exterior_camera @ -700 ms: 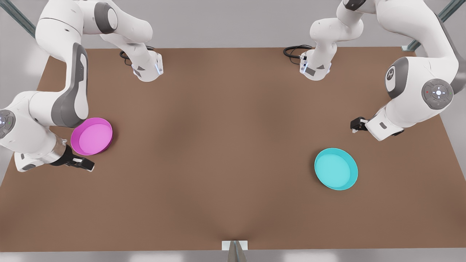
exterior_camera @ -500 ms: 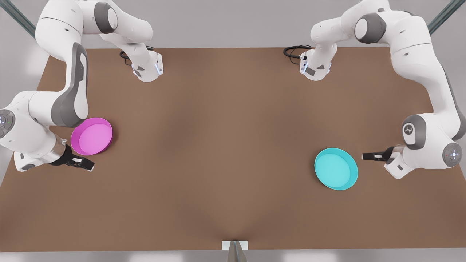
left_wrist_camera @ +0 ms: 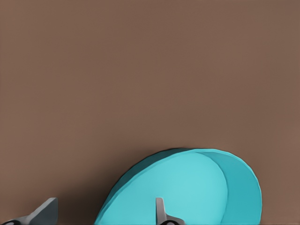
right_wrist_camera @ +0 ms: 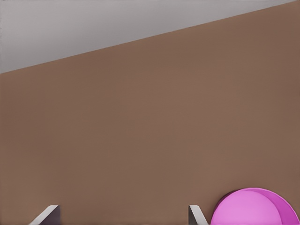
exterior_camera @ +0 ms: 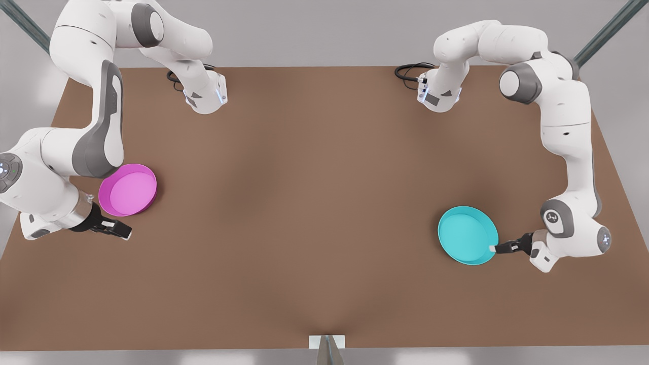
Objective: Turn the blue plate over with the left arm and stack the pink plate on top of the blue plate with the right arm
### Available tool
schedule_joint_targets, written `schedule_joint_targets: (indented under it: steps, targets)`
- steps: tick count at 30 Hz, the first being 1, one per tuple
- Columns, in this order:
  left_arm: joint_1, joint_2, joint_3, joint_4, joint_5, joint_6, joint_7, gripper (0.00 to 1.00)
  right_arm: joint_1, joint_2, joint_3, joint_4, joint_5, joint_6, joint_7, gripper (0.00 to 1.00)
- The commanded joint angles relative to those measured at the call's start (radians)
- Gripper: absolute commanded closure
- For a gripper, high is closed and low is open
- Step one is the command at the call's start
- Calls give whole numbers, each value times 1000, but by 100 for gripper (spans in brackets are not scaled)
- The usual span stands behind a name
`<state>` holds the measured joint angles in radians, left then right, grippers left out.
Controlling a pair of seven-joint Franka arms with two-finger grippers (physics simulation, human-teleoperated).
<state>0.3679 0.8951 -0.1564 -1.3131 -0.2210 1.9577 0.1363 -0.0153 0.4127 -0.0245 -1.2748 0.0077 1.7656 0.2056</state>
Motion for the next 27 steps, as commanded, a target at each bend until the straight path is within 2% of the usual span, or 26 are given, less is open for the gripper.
schedule_joint_targets:
  steps: [1,19,20,21,23,24,27]
  targets:
    - [0,-1,1,0,-1,-2,9,0,0,0,0,0,0,0,0,0]
    - [26,13,0,-35,-72,-60,146,0,3,1,0,0,-14,2,-69,0]
    - [26,13,0,-35,-72,-60,146,4,3,1,0,0,-14,2,-69,0]
    - [26,13,0,-35,-72,-60,146,15,3,1,0,0,-14,2,-69,0]
    - [26,13,1,-35,-72,-60,154,42,3,1,0,2,-14,2,-69,0]
    - [26,13,0,-35,-70,-60,155,48,3,1,0,2,-14,2,-69,0]
    - [26,13,2,-35,-72,-60,157,48,3,1,2,2,-14,2,-69,0]
